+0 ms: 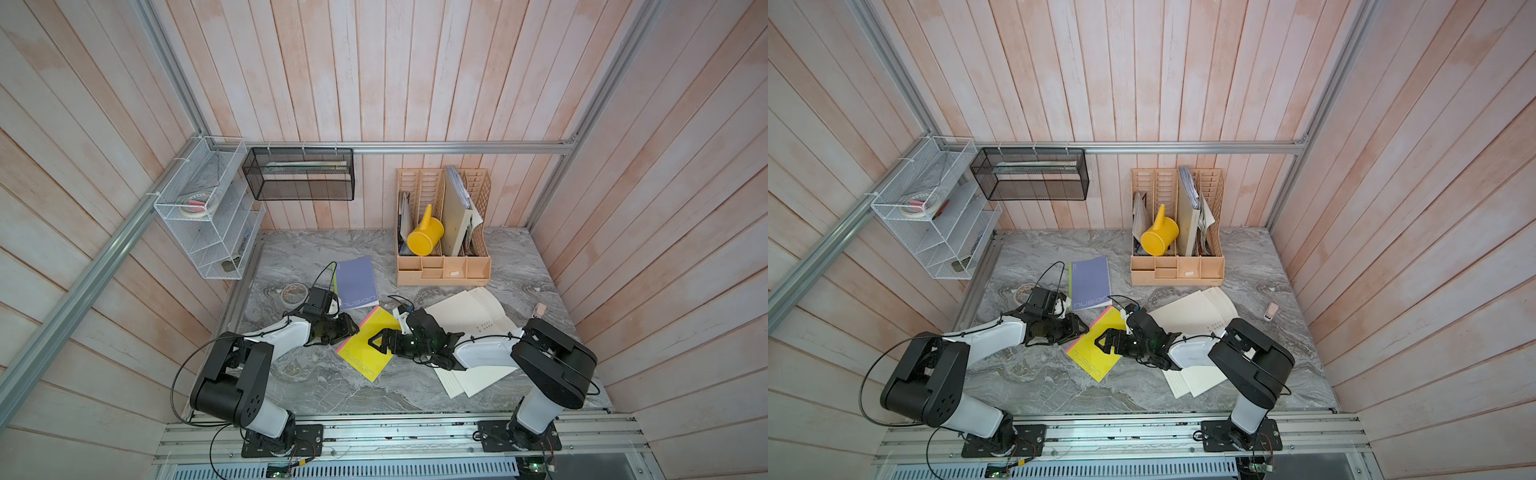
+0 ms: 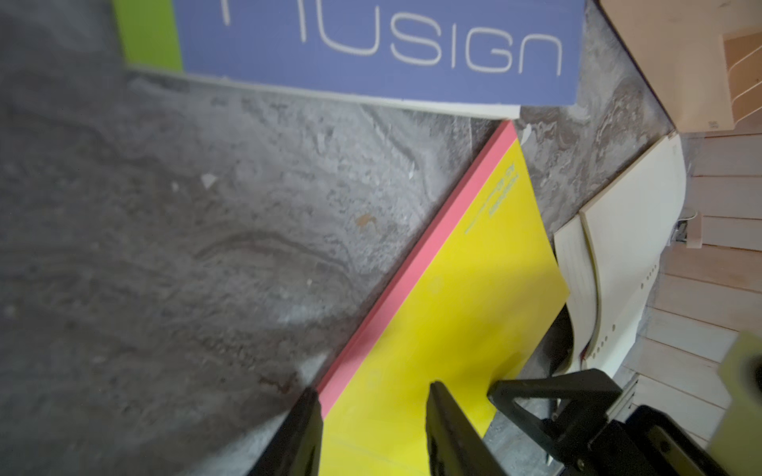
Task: Close the notebook
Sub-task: Close the notebook at the center of the board, then pick up the notebook from the center of the board.
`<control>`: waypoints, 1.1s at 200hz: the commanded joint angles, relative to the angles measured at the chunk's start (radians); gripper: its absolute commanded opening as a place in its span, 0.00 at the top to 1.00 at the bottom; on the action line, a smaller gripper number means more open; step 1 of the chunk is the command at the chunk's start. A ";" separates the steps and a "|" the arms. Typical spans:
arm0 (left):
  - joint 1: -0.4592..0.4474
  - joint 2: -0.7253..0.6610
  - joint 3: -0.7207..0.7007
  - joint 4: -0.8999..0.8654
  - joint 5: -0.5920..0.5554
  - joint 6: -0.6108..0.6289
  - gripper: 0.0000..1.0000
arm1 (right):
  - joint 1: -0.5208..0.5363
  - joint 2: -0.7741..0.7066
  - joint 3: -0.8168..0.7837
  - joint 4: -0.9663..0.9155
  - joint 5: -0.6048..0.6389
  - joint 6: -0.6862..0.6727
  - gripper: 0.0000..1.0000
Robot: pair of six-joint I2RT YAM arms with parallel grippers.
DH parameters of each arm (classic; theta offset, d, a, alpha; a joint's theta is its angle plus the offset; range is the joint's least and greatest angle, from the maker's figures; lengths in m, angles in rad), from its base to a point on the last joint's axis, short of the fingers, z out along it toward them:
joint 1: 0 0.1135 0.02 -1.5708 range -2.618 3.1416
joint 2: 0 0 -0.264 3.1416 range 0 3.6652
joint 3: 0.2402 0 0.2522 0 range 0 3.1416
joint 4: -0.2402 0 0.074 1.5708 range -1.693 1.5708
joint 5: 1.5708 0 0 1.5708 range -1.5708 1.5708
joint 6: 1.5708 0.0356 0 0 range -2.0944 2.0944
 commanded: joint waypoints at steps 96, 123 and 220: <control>0.030 0.219 0.143 -0.125 0.174 0.173 0.48 | 0.008 -0.015 -0.092 -0.088 0.007 0.015 0.03; 0.035 0.257 0.097 -0.132 0.316 0.179 0.48 | 0.008 -0.010 -0.113 -0.075 0.007 0.023 0.03; 0.034 0.070 -0.109 -0.003 0.390 0.049 0.52 | 0.002 0.157 -0.196 0.169 -0.045 0.076 0.03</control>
